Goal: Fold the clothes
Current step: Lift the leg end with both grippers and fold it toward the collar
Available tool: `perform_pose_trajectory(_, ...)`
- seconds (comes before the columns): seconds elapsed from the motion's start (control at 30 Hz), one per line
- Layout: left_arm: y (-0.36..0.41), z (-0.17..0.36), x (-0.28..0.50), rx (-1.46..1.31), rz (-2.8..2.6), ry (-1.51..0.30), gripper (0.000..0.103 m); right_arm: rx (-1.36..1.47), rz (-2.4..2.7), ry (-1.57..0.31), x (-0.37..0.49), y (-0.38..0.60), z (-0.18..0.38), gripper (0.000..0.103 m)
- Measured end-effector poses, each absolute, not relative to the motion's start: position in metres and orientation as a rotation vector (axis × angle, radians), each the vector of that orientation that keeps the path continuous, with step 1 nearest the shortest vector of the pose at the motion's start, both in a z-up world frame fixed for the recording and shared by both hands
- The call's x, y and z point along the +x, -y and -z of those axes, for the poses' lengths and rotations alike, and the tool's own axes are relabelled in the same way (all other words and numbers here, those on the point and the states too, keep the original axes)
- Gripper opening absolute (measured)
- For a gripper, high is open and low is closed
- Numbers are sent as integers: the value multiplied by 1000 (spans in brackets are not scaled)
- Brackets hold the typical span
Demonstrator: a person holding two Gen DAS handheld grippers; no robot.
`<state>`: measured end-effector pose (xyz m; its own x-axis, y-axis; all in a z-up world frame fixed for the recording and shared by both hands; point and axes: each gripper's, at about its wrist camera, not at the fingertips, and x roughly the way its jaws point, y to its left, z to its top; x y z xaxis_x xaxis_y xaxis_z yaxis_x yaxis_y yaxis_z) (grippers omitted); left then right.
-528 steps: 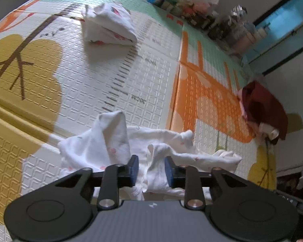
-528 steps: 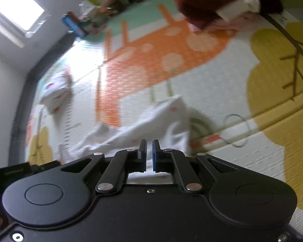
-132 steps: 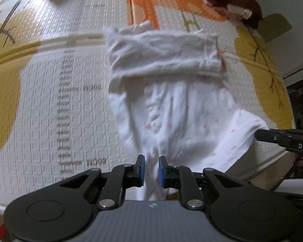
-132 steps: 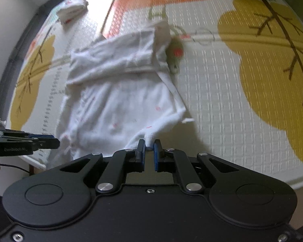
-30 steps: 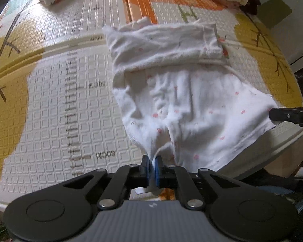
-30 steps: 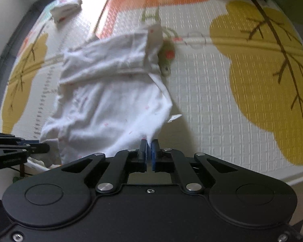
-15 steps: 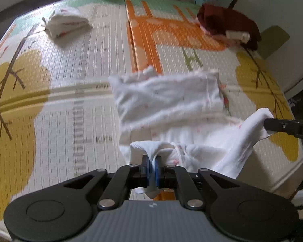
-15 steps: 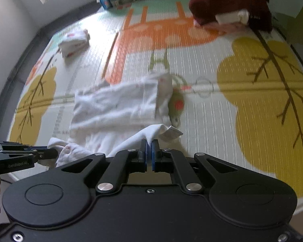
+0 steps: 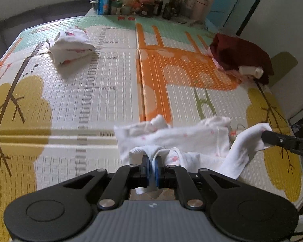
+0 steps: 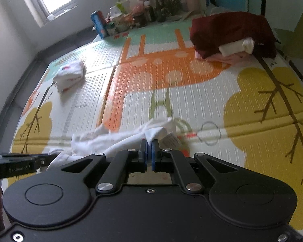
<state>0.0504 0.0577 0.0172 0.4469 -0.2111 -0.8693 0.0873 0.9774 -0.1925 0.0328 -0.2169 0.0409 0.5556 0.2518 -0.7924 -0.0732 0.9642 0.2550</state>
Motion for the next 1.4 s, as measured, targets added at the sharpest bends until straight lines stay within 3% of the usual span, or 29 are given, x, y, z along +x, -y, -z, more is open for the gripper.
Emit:
perform_pose_trajectory(0.37,-62,2,89,-185,101,-1115,7,234,-114,-981,78,220,-20,3)
perform_pose_trajectory(0.5,-66,11,101,-201,56,-1136,14,264,-84,-1010,93,223,-5,5)
perform_pose_trajectory(0.57,-68,15,105,-204,22,-1145,21,282,-64,-1027,99,227,2,8)
perform_pose_trajectory(0.63,-71,18,109,-208,-14,-1149,38,296,-39,-1027,103,231,6,13)
perform_pose_trajectory(0.67,-73,18,110,-212,-31,-1147,41,306,-30,-1023,104,234,7,13)
perform_pose_trajectory(1.03,-95,8,110,-276,-134,-1101,48,330,-48,-943,93,248,-14,16)
perform_pose_trajectory(1.4,-93,-13,95,-251,-96,-1056,56,289,-155,-1001,63,233,-10,15)
